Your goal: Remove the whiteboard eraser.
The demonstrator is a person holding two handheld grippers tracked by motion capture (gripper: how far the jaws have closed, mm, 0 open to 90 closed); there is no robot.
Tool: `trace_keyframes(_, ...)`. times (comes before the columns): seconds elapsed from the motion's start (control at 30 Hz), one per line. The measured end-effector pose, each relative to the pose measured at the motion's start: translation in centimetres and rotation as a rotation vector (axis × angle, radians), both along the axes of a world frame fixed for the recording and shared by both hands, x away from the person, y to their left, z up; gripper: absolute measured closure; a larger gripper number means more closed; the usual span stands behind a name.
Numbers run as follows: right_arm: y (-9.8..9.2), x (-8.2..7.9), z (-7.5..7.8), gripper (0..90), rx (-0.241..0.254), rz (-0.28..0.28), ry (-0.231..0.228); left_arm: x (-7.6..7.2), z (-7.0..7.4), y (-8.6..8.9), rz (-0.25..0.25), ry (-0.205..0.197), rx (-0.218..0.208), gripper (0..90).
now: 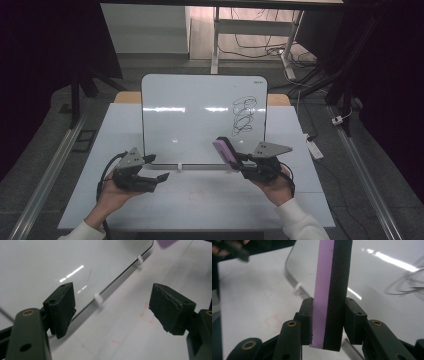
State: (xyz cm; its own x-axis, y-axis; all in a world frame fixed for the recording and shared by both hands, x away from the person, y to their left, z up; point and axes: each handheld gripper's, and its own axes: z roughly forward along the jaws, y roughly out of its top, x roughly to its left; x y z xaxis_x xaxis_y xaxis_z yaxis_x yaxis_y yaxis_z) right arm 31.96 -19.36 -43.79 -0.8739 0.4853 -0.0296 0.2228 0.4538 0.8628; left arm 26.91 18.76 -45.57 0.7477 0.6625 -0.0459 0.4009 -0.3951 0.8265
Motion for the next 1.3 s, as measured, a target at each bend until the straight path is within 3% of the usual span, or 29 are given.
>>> trace_keyframes(0.07, 0.8, 0.0, -0.6, 62.5, -0.033, 0.076, 0.024, 0.5, 0.5, -0.6, -0.037, -0.003, 0.000, 22.9)
trace_keyframes(0.13, 0.9, 0.0, -0.7, 62.6, -0.041, 0.092, 0.028, 1.0, 0.9, -1.3, -0.070, -0.008, -0.004, 22.9)
trace_keyframes(0.17, 1.4, 0.0, -1.0, 62.6, -0.060, 0.133, 0.042, 1.2, 1.0, -1.7, -0.091, -0.005, -0.008, 24.0)
trace_keyframes(0.47, 2.5, 0.1, -1.8, 62.5, -0.112, 0.252, 0.086, 2.5, 1.0, -4.1, -0.204, 0.010, 0.016, 27.9)
trace_keyframes(0.73, 3.6, 0.0, -2.3, 62.5, -0.154, 0.381, 0.114, 3.0, 0.6, -5.7, -0.333, 0.039, 0.044, 32.0)
trace_keyframes(0.93, 4.2, -0.1, -2.4, 62.5, -0.175, 0.440, 0.117, 3.1, 0.3, -6.5, -0.399, 0.040, 0.065, 39.2)
trace_keyframes(1.07, 4.1, 0.0, -2.4, 62.5, -0.170, 0.462, 0.125, 3.0, 0.2, -6.5, -0.444, 0.042, 0.053, 47.6)
trace_keyframes(1.3, 4.1, 0.3, -2.5, 62.4, -0.172, 0.499, 0.135, 2.9, 0.0, -6.8, -0.478, 0.040, 0.065, 52.2)
